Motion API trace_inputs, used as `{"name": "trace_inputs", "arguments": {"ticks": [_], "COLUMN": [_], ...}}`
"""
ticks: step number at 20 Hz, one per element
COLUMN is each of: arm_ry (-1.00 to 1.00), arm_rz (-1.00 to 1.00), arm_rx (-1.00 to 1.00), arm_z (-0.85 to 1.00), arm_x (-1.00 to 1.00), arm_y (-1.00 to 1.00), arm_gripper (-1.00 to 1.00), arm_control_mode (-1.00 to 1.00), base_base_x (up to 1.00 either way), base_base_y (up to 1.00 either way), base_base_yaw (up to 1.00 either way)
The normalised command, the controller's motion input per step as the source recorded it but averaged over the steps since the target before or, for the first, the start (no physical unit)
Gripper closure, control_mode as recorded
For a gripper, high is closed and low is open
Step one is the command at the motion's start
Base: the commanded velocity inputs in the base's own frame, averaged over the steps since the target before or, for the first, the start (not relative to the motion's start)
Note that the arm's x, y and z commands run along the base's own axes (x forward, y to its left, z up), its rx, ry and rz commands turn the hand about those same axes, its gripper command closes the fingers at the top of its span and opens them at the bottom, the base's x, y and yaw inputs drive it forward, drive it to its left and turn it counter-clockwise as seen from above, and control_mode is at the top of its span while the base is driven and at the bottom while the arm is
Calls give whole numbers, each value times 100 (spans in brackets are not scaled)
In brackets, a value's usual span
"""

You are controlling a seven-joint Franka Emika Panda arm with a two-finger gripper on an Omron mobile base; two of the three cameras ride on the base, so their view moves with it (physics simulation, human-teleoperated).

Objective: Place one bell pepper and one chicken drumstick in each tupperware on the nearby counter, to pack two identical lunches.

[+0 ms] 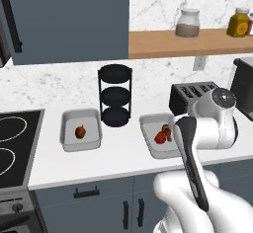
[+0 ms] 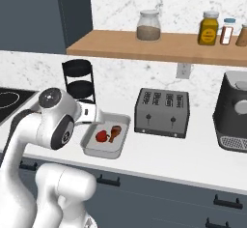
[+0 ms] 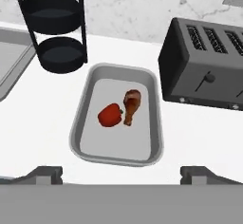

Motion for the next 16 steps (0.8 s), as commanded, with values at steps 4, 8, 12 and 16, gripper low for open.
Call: {"name": "trace_inputs", "arguments": {"ticks": [4,8,12,16], "arm_ry": [-24,-8,-1,0], "arm_rz": [0,0,2,4], "arm_rx": [-8,-8,-1,0], "arm_z": [59,-13,-52,-29], "arm_x": [-100,-99,-56,-3], "arm_y": [2,18,11,4], "arm_gripper": [-100,-100,-100,-100], "arm_control_mode": [-100,-100,-100,100], "base_base_x": [0,0,0,-6], "base_base_y": [0,0,0,1], "base_base_yaw": [0,0,0,3]}}
